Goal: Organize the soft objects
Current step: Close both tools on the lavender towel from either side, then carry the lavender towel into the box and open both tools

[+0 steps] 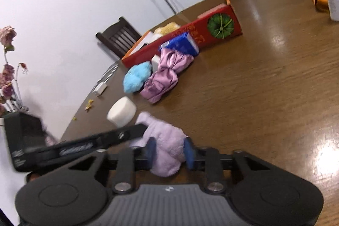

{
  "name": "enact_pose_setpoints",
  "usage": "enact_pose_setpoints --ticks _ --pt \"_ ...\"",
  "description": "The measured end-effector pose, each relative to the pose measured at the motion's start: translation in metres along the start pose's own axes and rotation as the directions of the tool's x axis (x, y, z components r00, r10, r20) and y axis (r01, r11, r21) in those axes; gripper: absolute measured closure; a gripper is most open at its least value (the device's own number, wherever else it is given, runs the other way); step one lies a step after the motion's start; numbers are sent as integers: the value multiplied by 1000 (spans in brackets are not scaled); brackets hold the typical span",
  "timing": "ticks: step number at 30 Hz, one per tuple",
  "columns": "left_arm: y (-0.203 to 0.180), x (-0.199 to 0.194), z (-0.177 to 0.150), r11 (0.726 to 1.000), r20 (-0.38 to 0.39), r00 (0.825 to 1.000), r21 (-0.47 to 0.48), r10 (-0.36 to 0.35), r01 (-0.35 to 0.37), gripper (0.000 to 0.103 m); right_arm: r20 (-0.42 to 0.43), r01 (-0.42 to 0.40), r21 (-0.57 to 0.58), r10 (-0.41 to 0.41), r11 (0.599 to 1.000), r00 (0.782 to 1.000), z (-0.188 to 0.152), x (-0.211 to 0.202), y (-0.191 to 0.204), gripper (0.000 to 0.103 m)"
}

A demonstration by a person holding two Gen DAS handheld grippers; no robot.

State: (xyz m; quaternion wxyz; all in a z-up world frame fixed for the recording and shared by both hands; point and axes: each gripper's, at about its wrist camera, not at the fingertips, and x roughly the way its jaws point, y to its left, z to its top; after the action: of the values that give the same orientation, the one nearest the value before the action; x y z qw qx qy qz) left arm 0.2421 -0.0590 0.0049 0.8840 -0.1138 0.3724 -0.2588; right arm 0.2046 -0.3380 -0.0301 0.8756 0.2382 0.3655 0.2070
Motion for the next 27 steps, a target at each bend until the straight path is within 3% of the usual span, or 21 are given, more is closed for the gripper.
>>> enact_pose_setpoints --ticks 3,5,7,9,11,12,13,14,17,20,23,25,27 --pt "2 -13 -3 998 -7 998 -26 -59 59 69 50 60 -38 -58 997 997 4 -4 4 82" --pt "2 -19 -4 998 3 998 -14 -55 55 58 57 67 -58 -63 996 996 8 -7 5 80" --pt "3 -18 -5 999 7 999 -7 -36 36 55 60 72 -63 -68 995 996 9 -8 6 79" --pt "7 -13 -5 999 -6 1000 -25 -30 30 55 53 62 -63 -59 996 997 8 -9 6 74" --pt "10 -8 -5 998 -20 999 -45 -38 37 55 42 50 -57 -48 997 998 8 -6 6 60" --pt "10 -4 -5 998 -26 999 -54 -47 45 58 34 43 -54 -42 998 999 7 -4 5 60" --pt "11 -2 -5 996 -33 997 -60 -66 63 72 20 38 -50 -37 998 999 7 -1 5 60" --pt "11 1 -4 995 -36 996 -61 -81 79 79 9 38 -46 -38 998 999 6 3 4 65" --pt "-2 0 10 996 6 996 -6 -92 93 84 8 60 -66 -59 996 998 10 8 5 76" --pt "-11 -1 57 988 65 986 19 -156 155 84 65 47 -103 -40 994 997 41 3 10 77" --pt "-13 13 129 981 98 977 39 -191 188 84 153 74 -207 -43 975 987 100 2 21 77" --pt "-6 42 182 982 79 979 24 -187 186 84 185 123 -285 -71 951 980 146 15 25 77" --pt "7 81 228 987 33 987 -23 -159 160 84 162 168 -317 -121 933 979 198 46 21 77"
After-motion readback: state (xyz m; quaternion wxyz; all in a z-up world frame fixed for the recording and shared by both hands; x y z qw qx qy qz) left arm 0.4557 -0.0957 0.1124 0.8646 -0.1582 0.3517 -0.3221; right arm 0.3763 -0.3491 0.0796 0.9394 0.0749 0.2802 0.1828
